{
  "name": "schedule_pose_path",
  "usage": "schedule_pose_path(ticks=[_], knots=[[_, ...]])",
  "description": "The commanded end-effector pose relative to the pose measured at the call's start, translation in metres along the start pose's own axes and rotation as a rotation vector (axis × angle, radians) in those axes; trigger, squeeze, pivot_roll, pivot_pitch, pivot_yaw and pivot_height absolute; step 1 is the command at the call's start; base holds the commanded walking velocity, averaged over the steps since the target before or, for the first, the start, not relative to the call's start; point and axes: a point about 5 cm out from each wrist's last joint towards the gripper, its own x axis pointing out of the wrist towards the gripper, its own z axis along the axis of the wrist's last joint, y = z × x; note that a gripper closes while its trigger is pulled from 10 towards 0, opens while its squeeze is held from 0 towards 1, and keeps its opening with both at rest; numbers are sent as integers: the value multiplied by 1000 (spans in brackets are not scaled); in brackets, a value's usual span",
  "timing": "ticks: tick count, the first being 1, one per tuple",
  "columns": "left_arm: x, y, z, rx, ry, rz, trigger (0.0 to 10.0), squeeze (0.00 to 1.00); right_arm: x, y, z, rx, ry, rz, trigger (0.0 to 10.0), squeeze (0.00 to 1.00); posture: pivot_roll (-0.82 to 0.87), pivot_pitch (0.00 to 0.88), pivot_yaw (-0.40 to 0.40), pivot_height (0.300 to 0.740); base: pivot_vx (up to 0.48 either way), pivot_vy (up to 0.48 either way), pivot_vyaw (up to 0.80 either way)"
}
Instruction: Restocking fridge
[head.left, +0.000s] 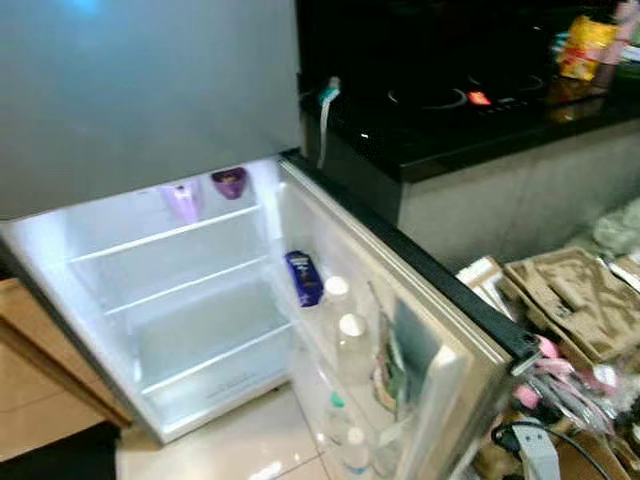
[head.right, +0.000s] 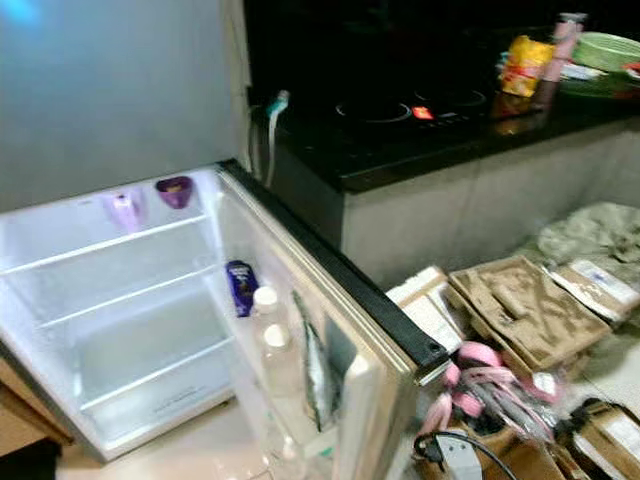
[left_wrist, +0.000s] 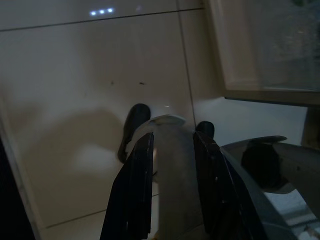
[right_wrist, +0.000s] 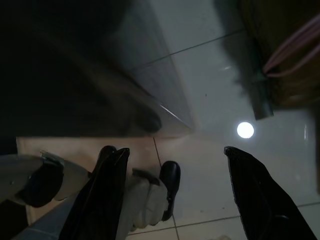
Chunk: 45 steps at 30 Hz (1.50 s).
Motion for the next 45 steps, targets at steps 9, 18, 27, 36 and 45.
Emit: schedule_pose_path(ticks=[9,18,27,36,45], knots=[[0,2,-1,15,14,21,10000,0,-1,0,-18,27,47,-92,10000,0,-92,1,2,740,0,0,0],[0,1,-5,32,48,34,10000,0,-7,7,-50,61,138,-120,10000,0,-96,0,2,740,-125,0,0],[1,-1,-3,52,50,32,10000,0,-12,9,-66,74,190,-135,10000,0,-97,0,0,740,-314,0,0],[2,-3,-3,67,57,25,10000,0,-16,8,-76,65,229,-139,10000,0,-102,0,-2,740,-314,0,0],[2,-4,-3,80,59,23,10000,0,-19,9,-82,51,255,-139,10000,0,-101,0,-8,740,-314,0,0]])
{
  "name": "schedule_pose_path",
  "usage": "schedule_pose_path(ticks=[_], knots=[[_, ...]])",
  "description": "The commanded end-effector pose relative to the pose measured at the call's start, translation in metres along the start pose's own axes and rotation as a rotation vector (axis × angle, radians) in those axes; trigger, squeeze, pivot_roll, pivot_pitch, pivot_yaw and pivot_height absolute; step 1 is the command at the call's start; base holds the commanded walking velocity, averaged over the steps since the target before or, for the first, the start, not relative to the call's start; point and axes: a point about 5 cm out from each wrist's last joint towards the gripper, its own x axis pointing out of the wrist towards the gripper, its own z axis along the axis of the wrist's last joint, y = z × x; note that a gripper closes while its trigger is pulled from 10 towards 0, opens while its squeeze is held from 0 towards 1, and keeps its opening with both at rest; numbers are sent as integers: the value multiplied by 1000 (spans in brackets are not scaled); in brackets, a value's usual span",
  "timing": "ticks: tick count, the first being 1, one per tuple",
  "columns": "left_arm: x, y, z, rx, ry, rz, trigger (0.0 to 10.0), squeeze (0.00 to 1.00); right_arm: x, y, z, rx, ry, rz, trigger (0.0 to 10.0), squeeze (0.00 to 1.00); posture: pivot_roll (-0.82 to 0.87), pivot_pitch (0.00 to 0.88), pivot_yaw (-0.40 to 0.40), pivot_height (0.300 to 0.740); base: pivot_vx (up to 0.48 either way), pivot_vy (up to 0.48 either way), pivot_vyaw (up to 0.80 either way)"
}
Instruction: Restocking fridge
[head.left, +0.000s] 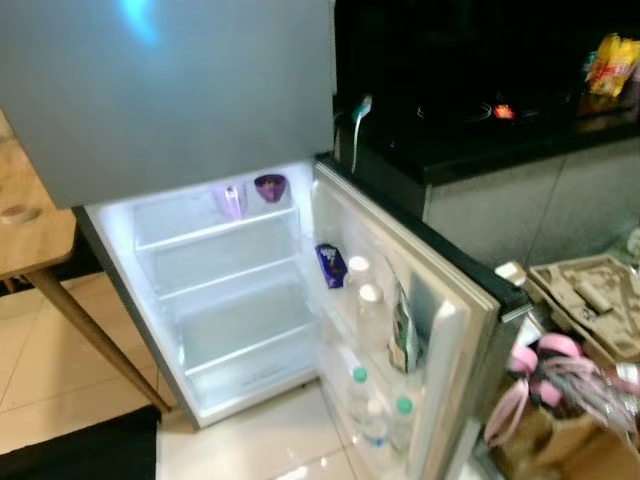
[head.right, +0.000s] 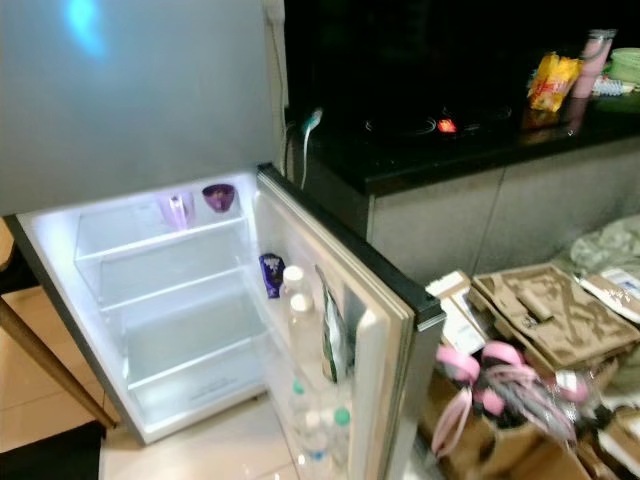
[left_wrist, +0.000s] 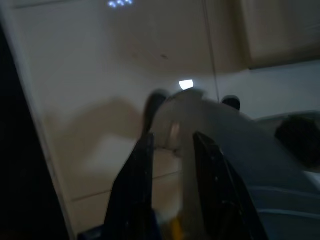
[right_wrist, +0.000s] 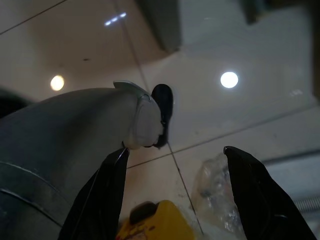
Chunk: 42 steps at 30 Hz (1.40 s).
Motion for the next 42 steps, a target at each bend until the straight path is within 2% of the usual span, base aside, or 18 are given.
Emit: schedule_pose_path(ticks=[1,10,27,31,39,42], knots=[[0,0,1,15,1,2,10000,0,0,3,-9,0,31,6,10000,0,-101,0,-8,740,-315,0,0],[0,3,3,5,-7,28,10000,0,0,2,-5,-11,11,5,10000,0,-101,0,-8,740,-177,0,0],[-1,5,2,34,-4,29,10000,0,0,4,-8,-24,17,27,10000,0,-106,0,-3,740,0,0,794],[-1,4,3,36,-10,21,10000,0,-1,2,-8,4,9,-5,10000,0,-106,0,-3,740,0,0,555],[-1,4,4,33,-20,12,10000,0,-1,-1,-11,-1,36,-45,10000,0,-109,0,-3,740,0,-476,0],[-1,4,4,4,-23,15,10000,0,-2,-3,-13,-3,51,-67,10000,0,-107,0,-4,740,0,0,0]])
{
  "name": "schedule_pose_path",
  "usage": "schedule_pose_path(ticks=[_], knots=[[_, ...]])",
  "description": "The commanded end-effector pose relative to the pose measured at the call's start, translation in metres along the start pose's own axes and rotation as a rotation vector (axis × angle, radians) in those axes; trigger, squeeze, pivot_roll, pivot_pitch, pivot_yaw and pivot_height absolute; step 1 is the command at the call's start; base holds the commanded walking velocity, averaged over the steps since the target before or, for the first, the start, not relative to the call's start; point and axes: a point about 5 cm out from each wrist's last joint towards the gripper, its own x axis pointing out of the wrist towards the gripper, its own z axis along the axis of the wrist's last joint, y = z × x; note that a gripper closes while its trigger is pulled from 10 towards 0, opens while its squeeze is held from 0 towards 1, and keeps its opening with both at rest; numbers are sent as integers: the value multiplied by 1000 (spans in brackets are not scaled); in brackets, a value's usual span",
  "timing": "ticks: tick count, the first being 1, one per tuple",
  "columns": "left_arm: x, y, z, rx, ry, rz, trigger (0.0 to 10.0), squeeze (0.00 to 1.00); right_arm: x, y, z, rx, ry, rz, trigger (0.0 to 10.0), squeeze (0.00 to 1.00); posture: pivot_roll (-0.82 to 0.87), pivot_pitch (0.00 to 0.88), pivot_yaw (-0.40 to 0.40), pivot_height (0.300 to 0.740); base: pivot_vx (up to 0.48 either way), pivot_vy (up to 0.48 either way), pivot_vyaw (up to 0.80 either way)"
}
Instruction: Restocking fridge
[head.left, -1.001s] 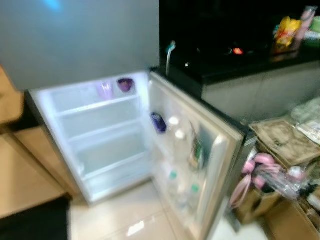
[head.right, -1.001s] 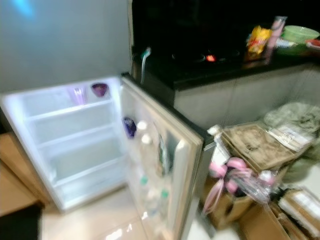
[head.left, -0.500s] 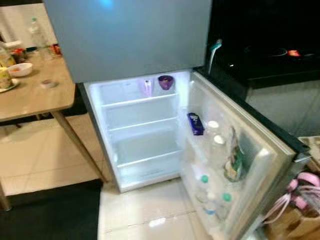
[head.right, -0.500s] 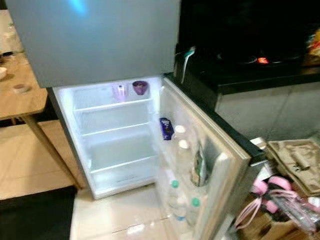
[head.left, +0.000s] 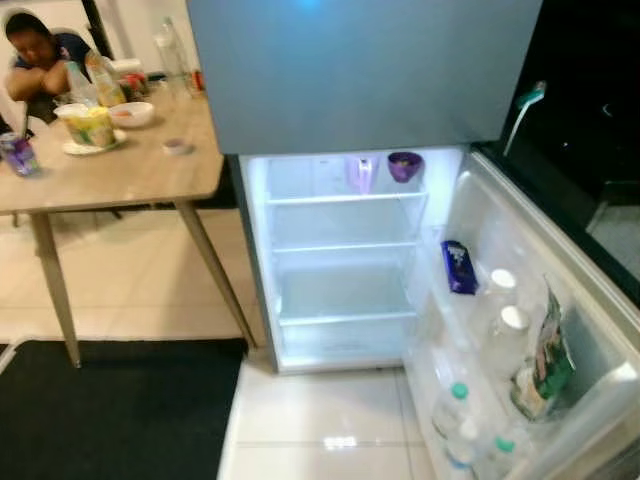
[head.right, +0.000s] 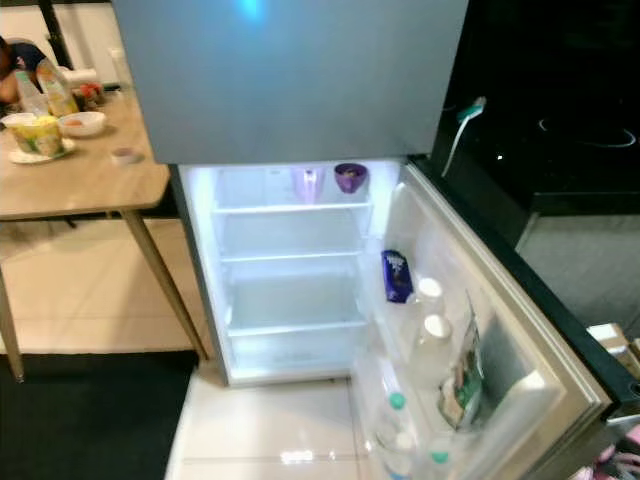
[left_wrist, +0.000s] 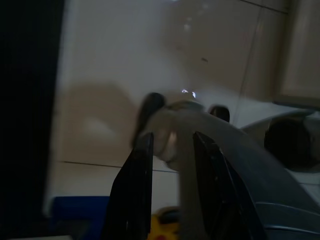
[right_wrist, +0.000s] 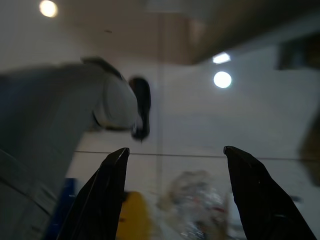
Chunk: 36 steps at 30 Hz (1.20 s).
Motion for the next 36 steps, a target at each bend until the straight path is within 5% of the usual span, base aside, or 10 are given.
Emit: schedule_pose_path(ticks=[1,12,17,21,24,26,27,28,33,36], knots=[[0,0,-1,-10,0,0,10000,0,-1,-5,-1,-10,15,-32,10000,0,-107,0,-4,740,0,0,0],[0,0,-2,-2,5,-9,10000,0,-5,-14,-10,80,60,-102,10000,0,-107,0,-4,740,0,0,0],[-1,0,-2,0,6,-12,10000,0,-8,-6,-31,64,183,21,10000,0,-109,0,-3,740,0,0,0],[-1,0,-3,-2,7,-13,10000,0,-18,-38,-37,172,175,-256,10000,0,-104,5,0,740,0,0,0],[-1,0,-3,-1,7,-14,10000,0,-21,-47,-32,202,144,-321,10000,0,-104,5,0,740,0,0,0],[-1,1,-3,1,8,-12,10000,0,-34,-83,-8,331,11,-522,10000,0,-103,7,4,740,0,0,0],[-1,1,-3,1,8,-12,10000,0,-34,-83,-8,331,11,-522,10000,0,-103,7,4,740,0,0,0],[-2,2,-3,2,8,-11,10000,0,-42,-100,4,378,-43,-611,10000,0,-103,7,4,740,0,0,0],[-2,3,-4,0,8,-8,10000,0,-59,-128,28,395,-123,-742,10000,0,-103,7,4,740,0,0,0],[-3,3,-6,-2,11,-6,10000,0,-72,-145,61,478,-293,-773,10000,0,-105,13,-6,740,0,0,0]])
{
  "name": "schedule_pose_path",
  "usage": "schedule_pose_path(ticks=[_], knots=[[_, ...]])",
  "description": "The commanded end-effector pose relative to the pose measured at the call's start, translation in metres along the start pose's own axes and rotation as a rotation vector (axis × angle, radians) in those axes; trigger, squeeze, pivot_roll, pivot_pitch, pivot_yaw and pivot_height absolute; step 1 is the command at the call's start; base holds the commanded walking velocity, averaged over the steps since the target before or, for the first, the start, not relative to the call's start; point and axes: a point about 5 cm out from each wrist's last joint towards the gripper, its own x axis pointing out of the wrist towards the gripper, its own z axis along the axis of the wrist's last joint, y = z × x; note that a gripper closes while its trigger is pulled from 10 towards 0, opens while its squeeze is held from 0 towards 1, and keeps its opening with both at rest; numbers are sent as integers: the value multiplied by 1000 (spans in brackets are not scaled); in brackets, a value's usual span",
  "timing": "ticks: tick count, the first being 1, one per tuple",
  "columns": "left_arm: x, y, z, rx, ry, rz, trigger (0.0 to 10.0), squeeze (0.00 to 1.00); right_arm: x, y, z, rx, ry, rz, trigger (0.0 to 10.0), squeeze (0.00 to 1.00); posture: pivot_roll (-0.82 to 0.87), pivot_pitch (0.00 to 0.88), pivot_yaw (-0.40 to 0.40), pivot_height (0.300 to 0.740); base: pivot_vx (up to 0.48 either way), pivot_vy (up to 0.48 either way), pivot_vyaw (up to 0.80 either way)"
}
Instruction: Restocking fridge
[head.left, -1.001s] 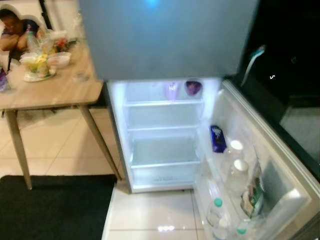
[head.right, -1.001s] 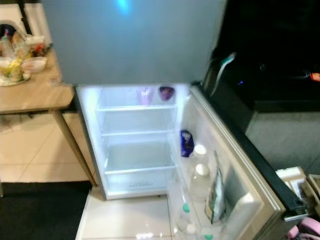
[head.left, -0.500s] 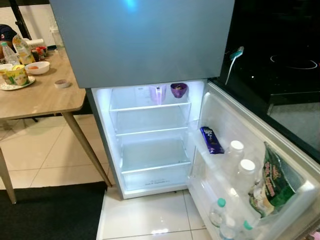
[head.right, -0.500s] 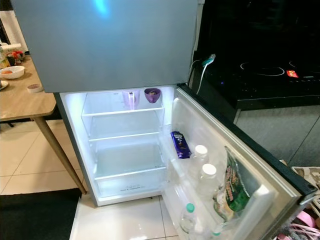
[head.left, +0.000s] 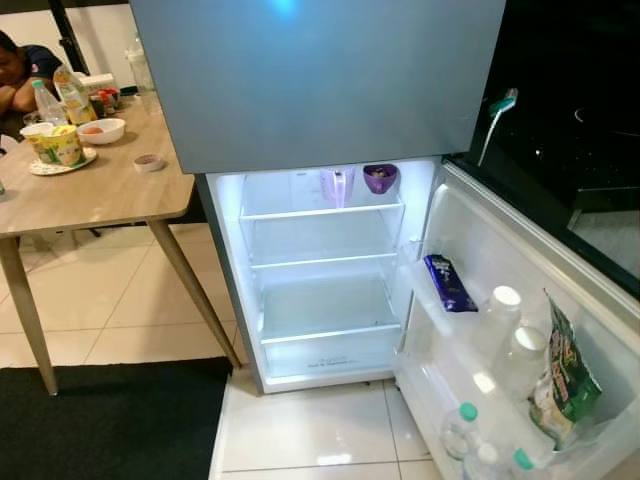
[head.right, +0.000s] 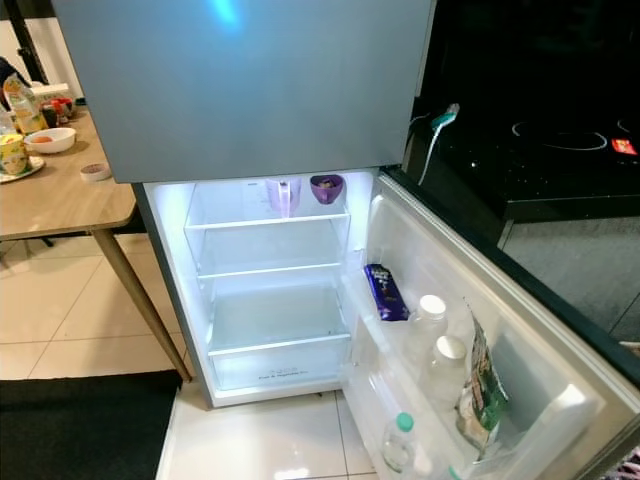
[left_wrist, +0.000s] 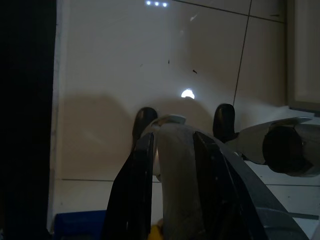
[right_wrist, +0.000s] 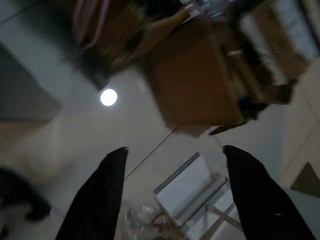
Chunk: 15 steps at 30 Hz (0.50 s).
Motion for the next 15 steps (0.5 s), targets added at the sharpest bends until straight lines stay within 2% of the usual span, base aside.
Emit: schedule_pose_path(ticks=[1,2,3,5,7,9,10,12,15], knots=[[-2,7,-1,5,3,19,10000,0,1,-1,31,87,-114,1,10000,0,-105,13,-6,740,0,0,0],[-2,5,-3,3,6,17,10000,0,0,2,52,144,-194,32,10000,0,-104,14,-8,740,0,0,0],[-2,3,-5,-3,8,11,10000,0,-4,12,78,258,-292,140,10000,0,-104,13,-10,740,0,0,0],[-2,3,-5,-3,8,11,10000,0,-4,12,78,258,-292,140,10000,0,-104,13,-10,740,0,0,0],[-2,2,-6,-7,9,8,10000,0,-7,22,86,292,-328,237,10000,0,-105,14,-15,740,0,0,0],[-2,1,-6,-8,9,8,10000,0,-7,26,84,273,-320,267,10000,0,-105,14,-15,740,0,0,0],[-2,2,-6,-9,9,9,10000,0,-5,26,74,224,-271,267,10000,0,-104,15,-18,740,0,0,0],[-2,2,-6,-10,9,10,10000,0,-4,24,68,199,-245,246,10000,0,-104,15,-18,740,0,0,0],[-2,3,-6,-8,10,13,10000,0,0,-4,54,175,-189,54,10000,0,-104,21,-14,740,0,0,0]])
